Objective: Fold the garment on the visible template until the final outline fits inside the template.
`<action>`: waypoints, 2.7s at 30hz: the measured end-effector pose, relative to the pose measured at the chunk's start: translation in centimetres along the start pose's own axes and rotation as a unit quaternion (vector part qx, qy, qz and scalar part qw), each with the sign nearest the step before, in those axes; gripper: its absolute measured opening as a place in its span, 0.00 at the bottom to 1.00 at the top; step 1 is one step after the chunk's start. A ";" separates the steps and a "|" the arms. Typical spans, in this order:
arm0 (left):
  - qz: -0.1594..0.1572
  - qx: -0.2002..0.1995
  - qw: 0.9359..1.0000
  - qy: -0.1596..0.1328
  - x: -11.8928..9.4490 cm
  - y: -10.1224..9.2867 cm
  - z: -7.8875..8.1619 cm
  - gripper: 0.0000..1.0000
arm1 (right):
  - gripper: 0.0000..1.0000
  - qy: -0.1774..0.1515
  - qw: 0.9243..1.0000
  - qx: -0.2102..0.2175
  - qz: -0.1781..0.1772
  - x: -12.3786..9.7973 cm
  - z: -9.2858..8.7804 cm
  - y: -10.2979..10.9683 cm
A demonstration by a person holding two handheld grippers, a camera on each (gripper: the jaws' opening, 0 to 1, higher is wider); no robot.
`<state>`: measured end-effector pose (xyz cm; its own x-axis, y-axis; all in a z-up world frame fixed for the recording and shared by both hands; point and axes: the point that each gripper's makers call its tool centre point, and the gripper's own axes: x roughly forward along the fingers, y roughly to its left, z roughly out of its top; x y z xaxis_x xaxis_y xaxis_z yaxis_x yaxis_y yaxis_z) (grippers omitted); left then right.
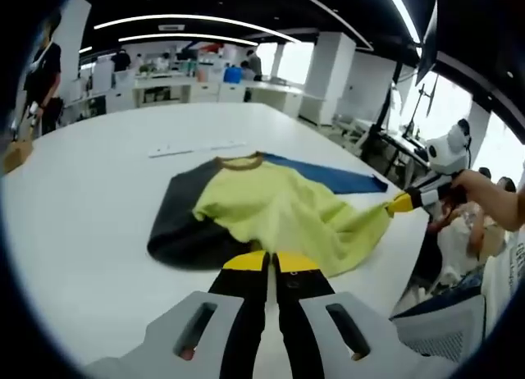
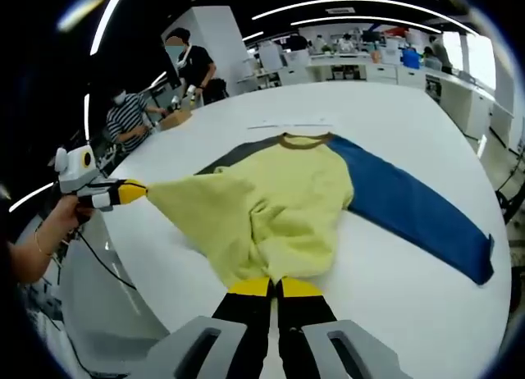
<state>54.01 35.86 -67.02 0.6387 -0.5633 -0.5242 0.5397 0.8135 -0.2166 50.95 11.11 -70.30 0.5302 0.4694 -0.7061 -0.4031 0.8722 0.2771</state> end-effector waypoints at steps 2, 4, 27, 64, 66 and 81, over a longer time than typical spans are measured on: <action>0.000 -0.003 1.000 0.004 -0.4 -0.1 -0.5 0.00 | 0.00 0.005 1.000 -0.005 -0.003 -0.3 -0.3 -0.2; 0.003 -0.008 1.000 0.010 -0.9 0.0 -0.9 0.00 | 0.00 0.008 1.000 -0.004 -0.005 -0.7 -0.7 -0.5; 0.058 -0.062 0.994 0.062 -5.1 0.5 -7.9 0.00 | 0.00 0.071 0.996 0.032 -0.044 -2.1 -6.8 -3.9; 0.111 -0.035 0.981 0.156 -4.9 0.0 -14.9 0.00 | 0.00 0.145 0.987 0.032 -0.056 -1.0 -12.4 -4.8; 0.112 -0.038 0.982 0.149 -4.9 0.1 -14.7 0.00 | 0.00 0.144 0.988 0.028 -0.057 -1.0 -12.4 -4.8; 0.092 -0.037 0.992 0.076 -4.8 0.2 -12.0 0.38 | 0.48 0.055 0.997 0.018 -0.042 -2.2 -8.3 -4.6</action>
<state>44.43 40.44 -74.41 0.6305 -0.3799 -0.6769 0.3754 0.9125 -0.1624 45.45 4.88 -75.44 0.4747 0.3789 -0.7944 -0.3335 0.9127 0.2361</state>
